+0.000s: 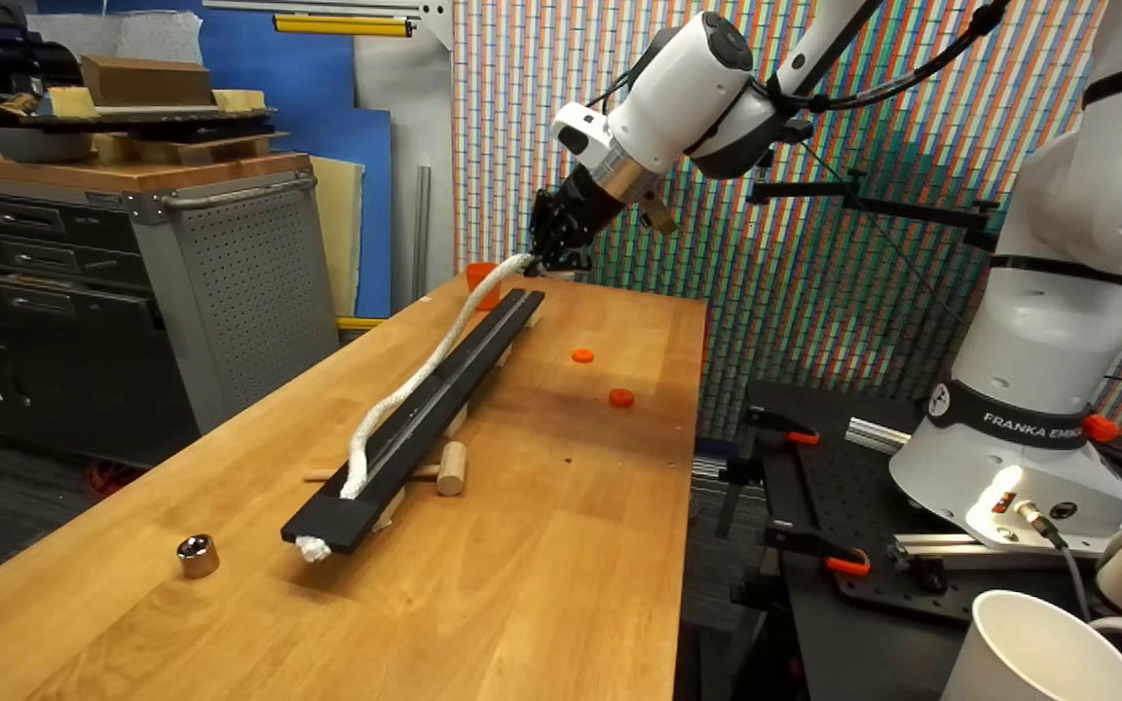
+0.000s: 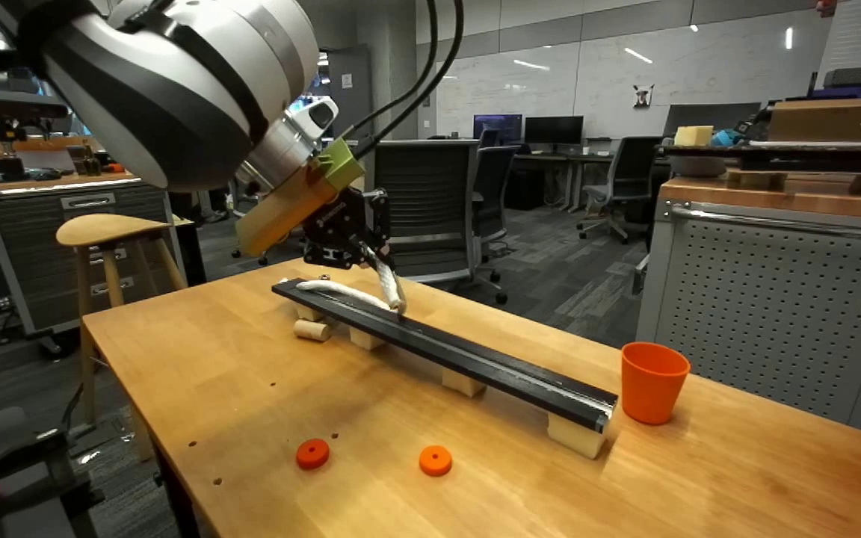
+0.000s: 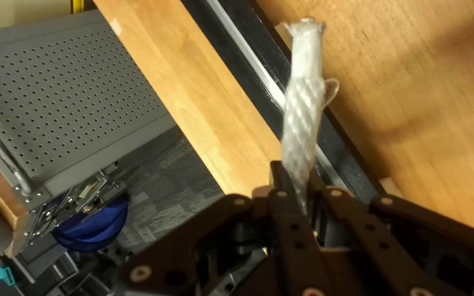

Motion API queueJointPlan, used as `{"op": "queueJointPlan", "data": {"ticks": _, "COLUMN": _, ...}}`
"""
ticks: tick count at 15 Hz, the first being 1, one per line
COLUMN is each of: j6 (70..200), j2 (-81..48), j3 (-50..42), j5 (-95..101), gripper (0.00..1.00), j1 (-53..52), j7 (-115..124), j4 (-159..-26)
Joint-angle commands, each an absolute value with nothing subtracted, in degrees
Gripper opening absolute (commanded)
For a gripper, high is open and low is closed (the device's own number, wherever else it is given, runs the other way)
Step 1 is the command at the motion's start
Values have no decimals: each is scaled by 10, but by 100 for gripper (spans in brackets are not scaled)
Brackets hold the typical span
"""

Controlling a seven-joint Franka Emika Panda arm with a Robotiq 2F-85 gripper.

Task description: Lay the white rope on the black board

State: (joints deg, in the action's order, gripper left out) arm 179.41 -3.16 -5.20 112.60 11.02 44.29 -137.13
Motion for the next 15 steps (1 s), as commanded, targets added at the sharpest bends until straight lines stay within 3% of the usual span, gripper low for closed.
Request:
{"op": "queueJointPlan", "data": {"ticks": 1, "j6": 1799, "j2": -53, "j3": -50, "j5": 1110, "gripper": 3, "j1": 111, "j7": 473, "j4": -1353}}
{"op": "queueJointPlan", "data": {"ticks": 2, "j6": 1799, "j2": -58, "j3": -54, "j5": 1077, "gripper": 3, "j1": 112, "j7": 467, "j4": -1356}}
{"op": "queueJointPlan", "data": {"ticks": 3, "j6": 1794, "j2": -49, "j3": -52, "j5": 1106, "gripper": 11, "j1": 110, "j7": 460, "j4": -1367}}
{"op": "queueJointPlan", "data": {"ticks": 14, "j6": 1793, "j2": -58, "j3": -52, "j5": 1084, "gripper": 11, "j1": 110, "j7": 465, "j4": -1363}}
{"op": "queueJointPlan", "data": {"ticks": 15, "j6": 1793, "j2": -58, "j3": -52, "j5": 1084, "gripper": 3, "j1": 110, "j7": 465, "j4": -1363}}
